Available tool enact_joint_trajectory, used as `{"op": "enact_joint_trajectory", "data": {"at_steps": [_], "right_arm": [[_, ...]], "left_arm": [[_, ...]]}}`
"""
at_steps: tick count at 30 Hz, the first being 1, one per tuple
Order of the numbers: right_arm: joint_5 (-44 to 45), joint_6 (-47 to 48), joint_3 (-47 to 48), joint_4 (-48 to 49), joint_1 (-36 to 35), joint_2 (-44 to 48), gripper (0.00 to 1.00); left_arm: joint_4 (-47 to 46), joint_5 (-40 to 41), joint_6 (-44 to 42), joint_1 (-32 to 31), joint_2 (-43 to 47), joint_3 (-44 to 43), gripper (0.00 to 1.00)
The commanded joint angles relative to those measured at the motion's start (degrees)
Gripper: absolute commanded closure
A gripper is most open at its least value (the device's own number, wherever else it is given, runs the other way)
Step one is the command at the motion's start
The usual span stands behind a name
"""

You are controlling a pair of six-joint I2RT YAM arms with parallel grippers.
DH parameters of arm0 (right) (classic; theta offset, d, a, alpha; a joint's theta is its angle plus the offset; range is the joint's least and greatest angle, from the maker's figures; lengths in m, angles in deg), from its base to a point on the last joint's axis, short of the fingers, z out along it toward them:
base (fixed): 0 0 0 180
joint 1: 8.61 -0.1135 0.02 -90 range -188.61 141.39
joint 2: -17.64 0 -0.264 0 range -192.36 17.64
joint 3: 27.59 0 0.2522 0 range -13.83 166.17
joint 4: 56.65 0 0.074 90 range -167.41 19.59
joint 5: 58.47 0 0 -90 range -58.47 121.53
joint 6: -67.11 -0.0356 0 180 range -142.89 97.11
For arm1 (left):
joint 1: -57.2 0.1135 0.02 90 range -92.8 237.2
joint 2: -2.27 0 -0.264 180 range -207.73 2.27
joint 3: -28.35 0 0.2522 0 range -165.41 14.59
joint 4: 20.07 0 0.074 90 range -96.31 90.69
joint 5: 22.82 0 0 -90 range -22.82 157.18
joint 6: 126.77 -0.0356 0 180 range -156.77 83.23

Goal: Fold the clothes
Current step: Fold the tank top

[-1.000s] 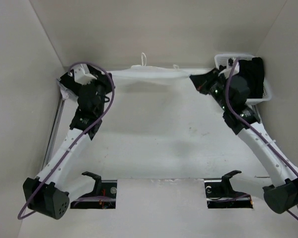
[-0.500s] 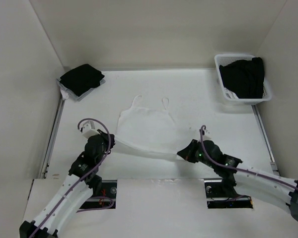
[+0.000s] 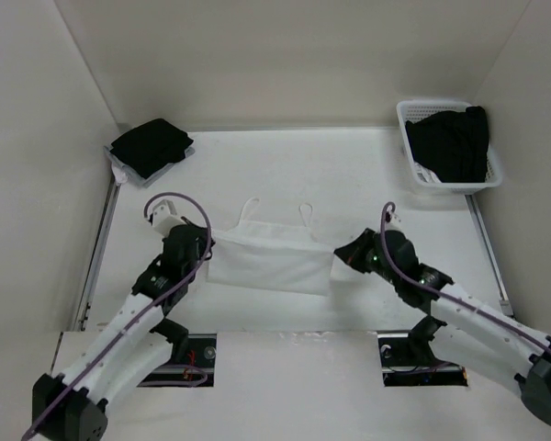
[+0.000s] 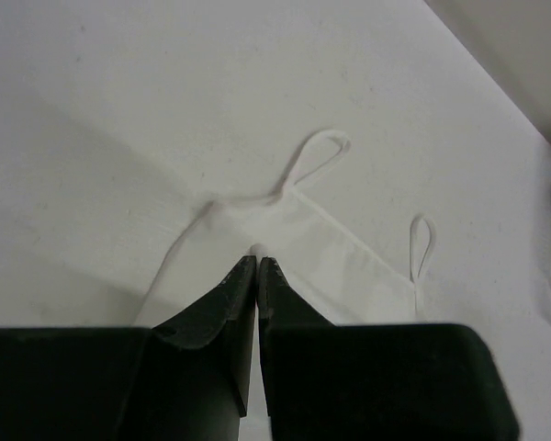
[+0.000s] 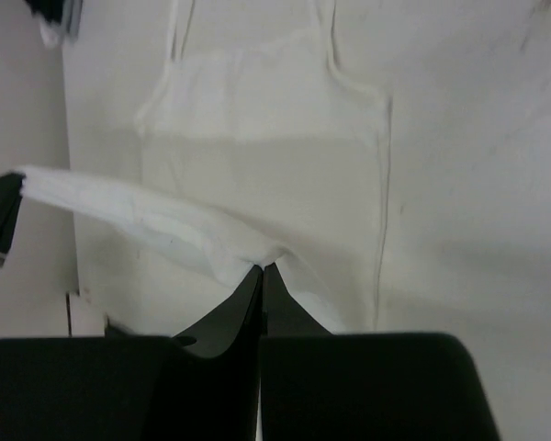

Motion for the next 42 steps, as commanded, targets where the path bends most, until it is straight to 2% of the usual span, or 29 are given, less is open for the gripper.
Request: {"op": "enact_joint_trajectory", "data": {"at_steps": [1,5,10,11,13,14,15,18,21,23,25,27,28,29,31,33,35,42], "right_arm": [[-6.36,7.91,5.68,8.52,9.26,-7.25,1.00],[-11.30,10.82,10.95,14.86,17.80,-18.58,1.00],[-14.38,12.58,20.26,19.61,22.30,-35.28,1.00],[-14.56,12.76,22.11,20.23,22.65,-38.45,0.99],[-14.30,12.84,25.88,20.50,23.18,-44.69,0.96],[-14.38,12.58,27.21,20.58,23.36,-47.15,0.90],[-14.12,12.49,28.00,20.67,23.36,-48.57,0.82],[-10.97,12.14,25.57,21.37,23.10,-46.84,0.58],[-8.24,12.23,18.63,22.78,21.52,-40.09,0.49],[-6.74,12.06,13.36,22.70,20.38,-34.47,0.48],[-5.60,11.62,8.52,22.34,18.97,-29.18,0.63],[-4.72,10.57,4.21,21.21,16.52,-24.70,0.88],[-4.37,9.86,2.72,20.07,15.29,-23.11,0.94],[-4.10,9.51,1.40,19.01,13.71,-21.79,0.94],[-2.53,8.63,-0.98,17.60,11.15,-19.42,0.89],[-1.29,7.93,-2.74,16.98,9.48,-17.66,0.73],[-1.02,7.49,-3.80,16.89,9.38,-17.21,0.64],[-2.08,6.96,-4.07,17.60,9.30,-18.52,0.58]], "left_arm": [[-15.45,1.51,-4.51,3.04,-10.53,-4.66,0.97],[-24.61,0.63,-6.09,6.30,-24.78,-9.93,0.97],[-31.47,0.90,-7.06,8.15,-41.39,-17.14,0.93],[-32.00,0.72,-6.97,8.59,-44.03,-18.37,0.90],[-32.97,0.90,-7.41,9.29,-48.96,-20.74,0.76],[-33.15,0.38,-7.41,9.99,-50.89,-21.62,0.67],[-32.54,-0.67,-7.50,10.43,-51.96,-22.41,0.62],[-32.36,-2.18,-7.59,10.27,-48.47,-19.19,0.59],[-31.75,-3.14,-7.68,9.04,-39.00,-10.50,0.60],[-28.68,-4.98,-6.89,7.63,-32.14,-4.43,0.63],[-24.03,-6.13,-4.79,6.84,-26.42,-0.12,0.63],[-19.63,-8.23,-2.59,6.75,-21.49,3.92,0.63],[-18.22,-9.72,-1.80,6.75,-19.56,5.51,0.63],[-17.08,-11.13,-1.00,7.01,-18.06,6.74,0.63],[-15.40,-14.47,0.67,7.89,-15.94,8.77,0.63],[-15.39,-16.67,1.02,8.41,-15.49,9.92,0.63],[-15.74,-17.82,1.11,8.68,-16.72,10.45,0.63],[-17.85,-18.61,1.29,10.79,-22.96,10.89,0.72]]}}
